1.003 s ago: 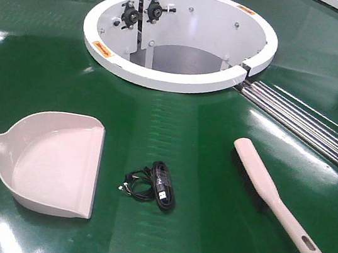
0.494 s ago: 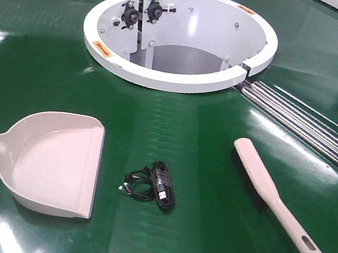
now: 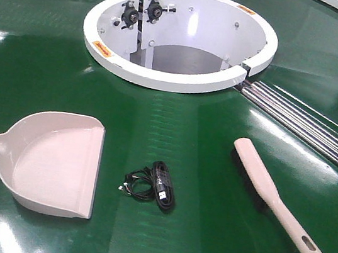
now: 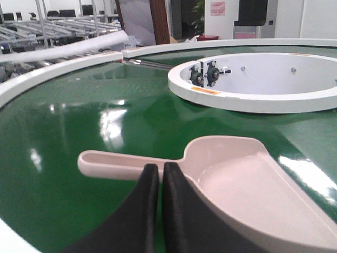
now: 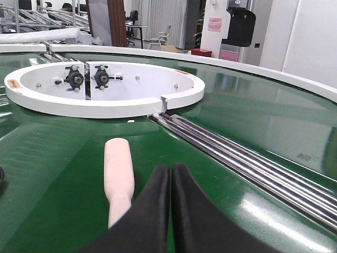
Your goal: Clean and inspect green conveyor with broom and dustpan
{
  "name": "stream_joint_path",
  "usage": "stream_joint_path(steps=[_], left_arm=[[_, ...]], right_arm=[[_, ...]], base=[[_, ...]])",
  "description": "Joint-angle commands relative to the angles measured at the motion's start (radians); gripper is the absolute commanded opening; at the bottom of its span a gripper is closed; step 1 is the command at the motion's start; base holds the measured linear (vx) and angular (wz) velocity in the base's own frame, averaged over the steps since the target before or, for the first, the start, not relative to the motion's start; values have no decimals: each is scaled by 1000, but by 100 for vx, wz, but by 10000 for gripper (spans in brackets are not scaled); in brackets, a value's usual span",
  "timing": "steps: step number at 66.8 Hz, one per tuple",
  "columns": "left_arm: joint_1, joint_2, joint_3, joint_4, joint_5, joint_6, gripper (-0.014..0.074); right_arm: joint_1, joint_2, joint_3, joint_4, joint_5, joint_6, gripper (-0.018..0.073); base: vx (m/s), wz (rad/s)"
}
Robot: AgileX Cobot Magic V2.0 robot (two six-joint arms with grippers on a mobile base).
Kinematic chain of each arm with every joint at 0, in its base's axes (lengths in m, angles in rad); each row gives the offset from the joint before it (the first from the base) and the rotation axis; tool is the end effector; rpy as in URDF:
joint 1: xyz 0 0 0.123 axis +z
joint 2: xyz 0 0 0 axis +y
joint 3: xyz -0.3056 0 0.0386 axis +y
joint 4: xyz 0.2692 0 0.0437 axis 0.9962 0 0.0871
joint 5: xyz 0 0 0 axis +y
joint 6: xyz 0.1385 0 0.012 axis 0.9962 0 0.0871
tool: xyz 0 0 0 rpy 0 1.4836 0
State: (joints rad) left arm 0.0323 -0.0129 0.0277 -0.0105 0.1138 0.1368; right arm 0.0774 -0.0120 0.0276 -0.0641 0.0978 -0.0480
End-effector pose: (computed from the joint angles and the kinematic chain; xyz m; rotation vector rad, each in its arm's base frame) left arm 0.1026 0.0031 0.1915 0.0768 1.6117 0.1217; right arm 0.1025 0.0071 0.1937 -0.1460 1.5902 -0.0318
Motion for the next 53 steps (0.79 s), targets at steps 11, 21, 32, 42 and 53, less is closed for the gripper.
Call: stream_joint_path(steps=[11,21,32,42,53], left_arm=[[1,8,-131,-39,-154,-61,-6],[1,139,-339,-30,-31,-51,-6],[1,324,-481,-33,88,-10,-6],[1,466,-516,-48,162,-12,-6],[1,583,-516,-93,247,-12,-6]], right_arm=[[-4,-10,3,-7,-78,3,-8],[-4,-10,3,-7,-78,3,-8],[-4,-10,3,-7,-78,3,-8],[-4,-10,3,-7,-78,3,-8],[-4,-10,3,-7,-78,3,-8]], base=[[0,0],[0,0],[0,0],[0,0],[0,0]])
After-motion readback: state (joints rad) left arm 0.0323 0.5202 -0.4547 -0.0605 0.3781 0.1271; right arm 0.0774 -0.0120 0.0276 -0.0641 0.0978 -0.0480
